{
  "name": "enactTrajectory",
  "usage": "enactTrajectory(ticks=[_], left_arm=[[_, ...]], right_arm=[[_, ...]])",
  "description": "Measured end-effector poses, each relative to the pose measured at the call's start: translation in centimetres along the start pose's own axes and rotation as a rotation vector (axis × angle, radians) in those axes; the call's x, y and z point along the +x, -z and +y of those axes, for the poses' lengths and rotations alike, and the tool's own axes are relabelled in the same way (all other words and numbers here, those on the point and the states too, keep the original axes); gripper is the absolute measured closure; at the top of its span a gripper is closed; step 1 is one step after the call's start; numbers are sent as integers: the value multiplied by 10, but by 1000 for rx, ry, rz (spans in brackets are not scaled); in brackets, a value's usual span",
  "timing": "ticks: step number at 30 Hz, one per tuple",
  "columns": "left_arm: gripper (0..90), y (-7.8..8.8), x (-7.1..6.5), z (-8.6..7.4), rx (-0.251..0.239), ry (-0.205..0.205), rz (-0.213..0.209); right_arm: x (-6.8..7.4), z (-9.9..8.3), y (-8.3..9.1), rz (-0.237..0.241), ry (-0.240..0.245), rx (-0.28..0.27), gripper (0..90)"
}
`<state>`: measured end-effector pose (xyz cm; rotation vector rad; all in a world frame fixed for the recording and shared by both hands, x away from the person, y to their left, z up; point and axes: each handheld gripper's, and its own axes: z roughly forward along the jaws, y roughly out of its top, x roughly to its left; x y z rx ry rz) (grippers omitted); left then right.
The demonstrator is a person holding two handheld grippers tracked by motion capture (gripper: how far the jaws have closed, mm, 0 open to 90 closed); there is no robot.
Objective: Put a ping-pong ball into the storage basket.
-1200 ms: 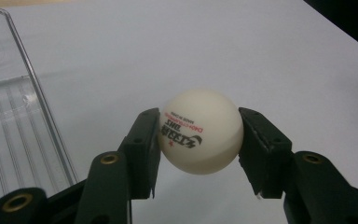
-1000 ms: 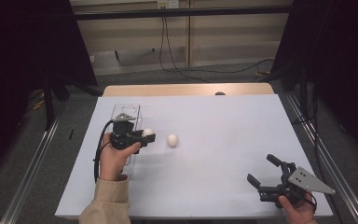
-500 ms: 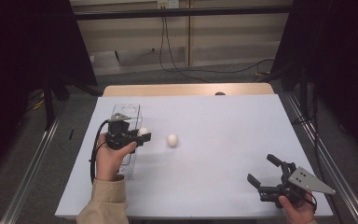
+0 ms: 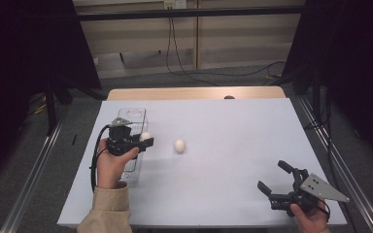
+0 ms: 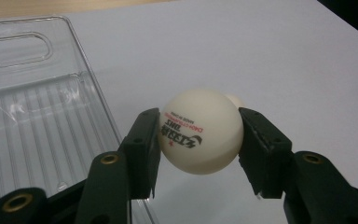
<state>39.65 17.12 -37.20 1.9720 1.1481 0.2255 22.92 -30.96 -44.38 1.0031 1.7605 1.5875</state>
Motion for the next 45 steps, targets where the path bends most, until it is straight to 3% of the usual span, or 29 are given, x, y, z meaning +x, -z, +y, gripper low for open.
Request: enactTrajectory(ticks=[25, 45], left_arm=[[511, 13, 15, -5, -34, 36, 46], [511, 20, 27, -10, -46, 51, 111]], right_arm=[[0, 0, 0, -1, -3, -3, 8], [0, 1, 1, 3, -1, -7, 8]])
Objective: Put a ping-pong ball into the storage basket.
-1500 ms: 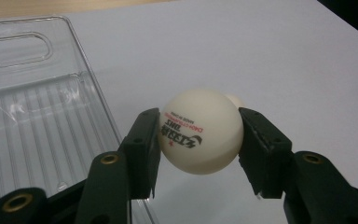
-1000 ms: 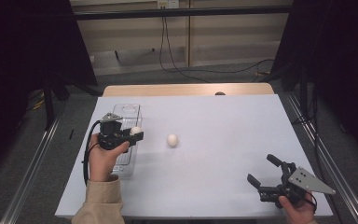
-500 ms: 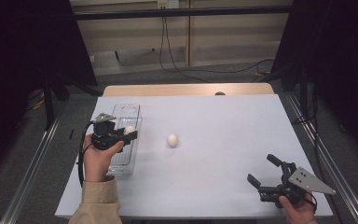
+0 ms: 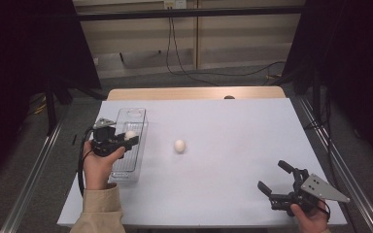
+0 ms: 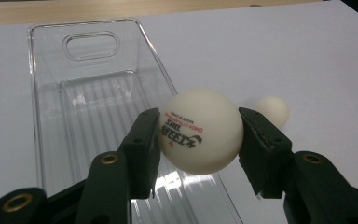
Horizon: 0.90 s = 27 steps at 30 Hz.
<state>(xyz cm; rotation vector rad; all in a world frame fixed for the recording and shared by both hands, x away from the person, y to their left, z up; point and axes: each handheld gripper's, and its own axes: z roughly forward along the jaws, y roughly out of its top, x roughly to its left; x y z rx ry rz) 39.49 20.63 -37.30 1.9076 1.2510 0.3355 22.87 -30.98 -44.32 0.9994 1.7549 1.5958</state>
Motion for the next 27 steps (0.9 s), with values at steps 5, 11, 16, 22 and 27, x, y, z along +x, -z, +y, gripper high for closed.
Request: enactTrajectory(ticks=[5, 11, 16, 22, 27], left_arm=[[511, 0, 2, -1, -1, -1, 14], [511, 0, 5, -3, 8, -6, 28], [511, 0, 5, -3, 10, -10, 40], [510, -1, 6, -3, 8, -11, 51], [506, -2, 7, -4, 7, -10, 61]], right_arm=[[0, 0, 0, 1, 1, -1, 8], [0, 0, 0, 0, 0, -2, 8], [0, 0, 0, 3, 0, -3, 8], [-1, 0, 0, 4, 1, -1, 8], [-1, 0, 0, 2, 2, -2, 8]])
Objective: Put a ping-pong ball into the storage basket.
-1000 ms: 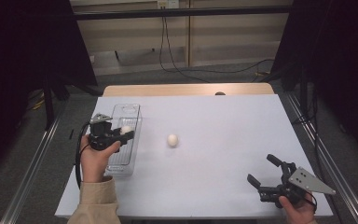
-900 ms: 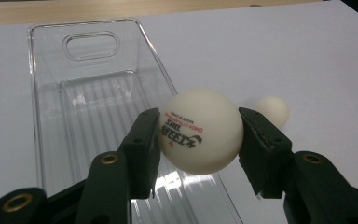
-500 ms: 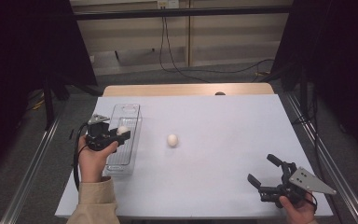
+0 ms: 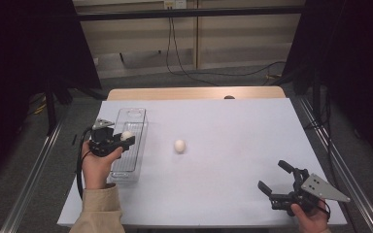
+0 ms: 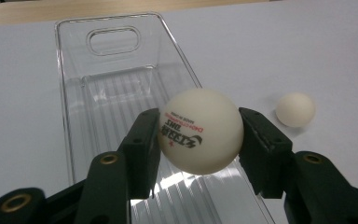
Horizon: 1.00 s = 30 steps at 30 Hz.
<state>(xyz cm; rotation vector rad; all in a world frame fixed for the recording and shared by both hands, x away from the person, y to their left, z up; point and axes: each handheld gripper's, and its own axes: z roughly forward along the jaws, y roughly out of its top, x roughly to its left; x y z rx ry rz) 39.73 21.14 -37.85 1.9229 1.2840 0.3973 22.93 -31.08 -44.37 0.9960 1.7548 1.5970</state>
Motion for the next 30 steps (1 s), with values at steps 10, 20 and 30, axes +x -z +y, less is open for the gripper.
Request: enactTrajectory(ticks=[10, 20, 30], left_arm=[[398, 2, 0, 0, -23, 9, 18], [302, -4, -7, 2, -29, 0, -8], [262, -10, -16, 5, -34, -19, -25]], right_arm=[[1, 0, -2, 5, 1, 0, 8], [0, 0, -1, 0, -3, -2, 8], [-1, 0, -1, -2, -5, -1, 8]])
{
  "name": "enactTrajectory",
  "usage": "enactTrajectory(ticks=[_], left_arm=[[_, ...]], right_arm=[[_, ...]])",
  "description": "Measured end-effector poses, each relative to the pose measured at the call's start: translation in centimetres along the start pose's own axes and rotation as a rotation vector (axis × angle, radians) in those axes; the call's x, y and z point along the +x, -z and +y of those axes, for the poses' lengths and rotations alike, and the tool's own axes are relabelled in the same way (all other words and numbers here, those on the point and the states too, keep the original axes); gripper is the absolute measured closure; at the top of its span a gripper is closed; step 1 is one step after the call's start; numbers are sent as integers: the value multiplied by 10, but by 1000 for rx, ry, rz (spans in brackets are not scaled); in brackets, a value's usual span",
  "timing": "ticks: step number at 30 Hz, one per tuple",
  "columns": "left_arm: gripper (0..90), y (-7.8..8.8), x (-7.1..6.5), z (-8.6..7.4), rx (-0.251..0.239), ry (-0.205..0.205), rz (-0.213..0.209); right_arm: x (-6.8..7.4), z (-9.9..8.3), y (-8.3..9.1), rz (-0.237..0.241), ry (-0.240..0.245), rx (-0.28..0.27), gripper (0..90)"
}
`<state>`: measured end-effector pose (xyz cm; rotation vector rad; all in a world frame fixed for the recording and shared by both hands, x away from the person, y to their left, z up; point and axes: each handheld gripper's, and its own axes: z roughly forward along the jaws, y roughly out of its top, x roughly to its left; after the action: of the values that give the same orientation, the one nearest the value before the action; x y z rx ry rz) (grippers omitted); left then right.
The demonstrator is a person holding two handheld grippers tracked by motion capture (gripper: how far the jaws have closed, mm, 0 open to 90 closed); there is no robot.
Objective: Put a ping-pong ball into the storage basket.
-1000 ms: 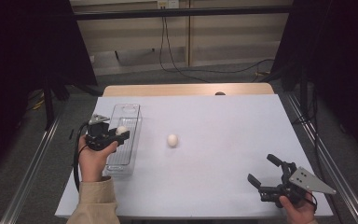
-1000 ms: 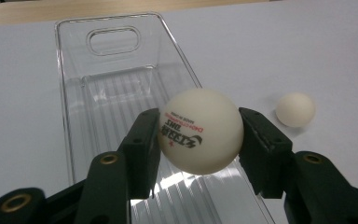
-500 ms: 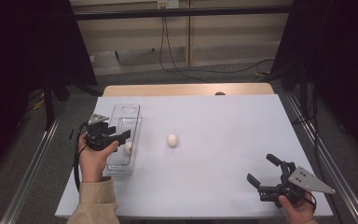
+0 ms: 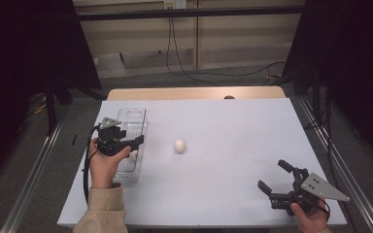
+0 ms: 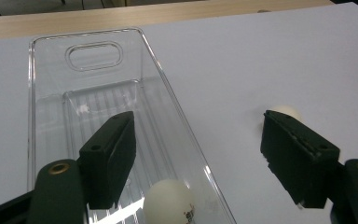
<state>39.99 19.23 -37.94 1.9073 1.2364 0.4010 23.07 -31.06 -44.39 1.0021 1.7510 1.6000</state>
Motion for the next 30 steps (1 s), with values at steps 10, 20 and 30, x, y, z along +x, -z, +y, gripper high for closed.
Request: enactTrajectory(ticks=[10, 20, 30], left_arm=[[210, -10, -11, 4, 11, -25, -18], [181, -18, -22, 6, 22, -47, -37], [153, -23, -31, 8, 22, -61, -43]], right_arm=[[-2, -1, 2, -7, -2, 3, 7], [-3, -1, 4, -12, -2, 3, 6], [-3, -1, 4, -11, 0, 3, 6]])
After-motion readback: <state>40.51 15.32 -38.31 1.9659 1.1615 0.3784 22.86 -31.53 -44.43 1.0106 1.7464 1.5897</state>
